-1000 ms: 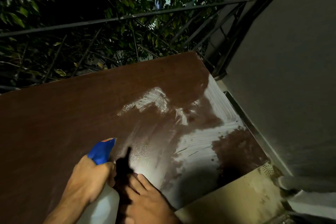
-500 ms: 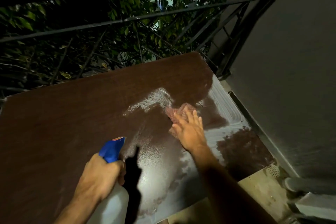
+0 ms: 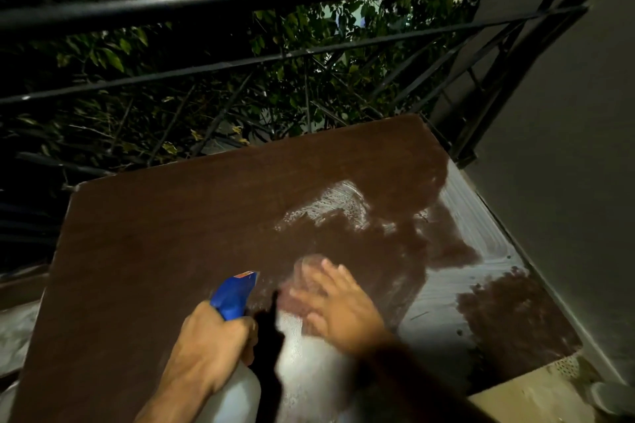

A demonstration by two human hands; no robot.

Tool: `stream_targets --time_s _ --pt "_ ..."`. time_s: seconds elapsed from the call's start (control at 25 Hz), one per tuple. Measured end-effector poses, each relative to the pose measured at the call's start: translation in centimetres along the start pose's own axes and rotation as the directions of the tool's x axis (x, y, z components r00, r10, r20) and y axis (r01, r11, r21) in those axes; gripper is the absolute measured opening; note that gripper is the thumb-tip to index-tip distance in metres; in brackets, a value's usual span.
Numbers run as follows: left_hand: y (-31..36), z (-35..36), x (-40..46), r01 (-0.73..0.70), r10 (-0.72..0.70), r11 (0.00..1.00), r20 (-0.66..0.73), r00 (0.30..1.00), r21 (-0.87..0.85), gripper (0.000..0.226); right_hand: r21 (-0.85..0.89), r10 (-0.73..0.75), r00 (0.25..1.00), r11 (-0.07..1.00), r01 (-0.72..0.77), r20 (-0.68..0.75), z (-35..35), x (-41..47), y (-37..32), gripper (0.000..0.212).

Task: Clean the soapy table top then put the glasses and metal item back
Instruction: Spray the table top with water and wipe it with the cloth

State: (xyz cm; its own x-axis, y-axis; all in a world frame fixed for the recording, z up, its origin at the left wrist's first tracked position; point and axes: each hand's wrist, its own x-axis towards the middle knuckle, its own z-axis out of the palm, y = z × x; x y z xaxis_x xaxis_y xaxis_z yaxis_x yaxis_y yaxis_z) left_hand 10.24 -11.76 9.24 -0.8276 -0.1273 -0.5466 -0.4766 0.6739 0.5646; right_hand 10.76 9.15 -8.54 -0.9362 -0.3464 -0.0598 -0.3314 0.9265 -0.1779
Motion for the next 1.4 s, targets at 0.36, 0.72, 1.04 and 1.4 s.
stream_targets --time_s 0.36,0.72,1.04,1.4 --pt "-0.3 -0.5 1.2 0.001 -0.002 0.993 -0.004 1.000 -0.114 0.028 0.057 0.293 0.953 0.953 -0.297 0.073 -3.2 10.6 4.3 0.058" --pt "-1.5 1.4 6.2 -0.024 0.025 0.999 -0.019 1.000 0.043 0.046 0.021 -0.022 0.999 1.000 0.023 -0.031 -0.6 8.5 0.8 0.052" --pt "-1.6 1.3 6.3 0.076 -0.077 0.992 0.001 0.997 -0.101 0.042 0.064 0.273 0.962 0.960 -0.274 0.029 -3.0 14.1 3.9 0.057" --pt "-0.3 1.4 7.2 0.020 -0.015 0.993 0.042 0.999 -0.120 0.055 0.087 0.043 0.999 0.995 -0.043 0.010 -1.9 12.9 2.5 0.052"
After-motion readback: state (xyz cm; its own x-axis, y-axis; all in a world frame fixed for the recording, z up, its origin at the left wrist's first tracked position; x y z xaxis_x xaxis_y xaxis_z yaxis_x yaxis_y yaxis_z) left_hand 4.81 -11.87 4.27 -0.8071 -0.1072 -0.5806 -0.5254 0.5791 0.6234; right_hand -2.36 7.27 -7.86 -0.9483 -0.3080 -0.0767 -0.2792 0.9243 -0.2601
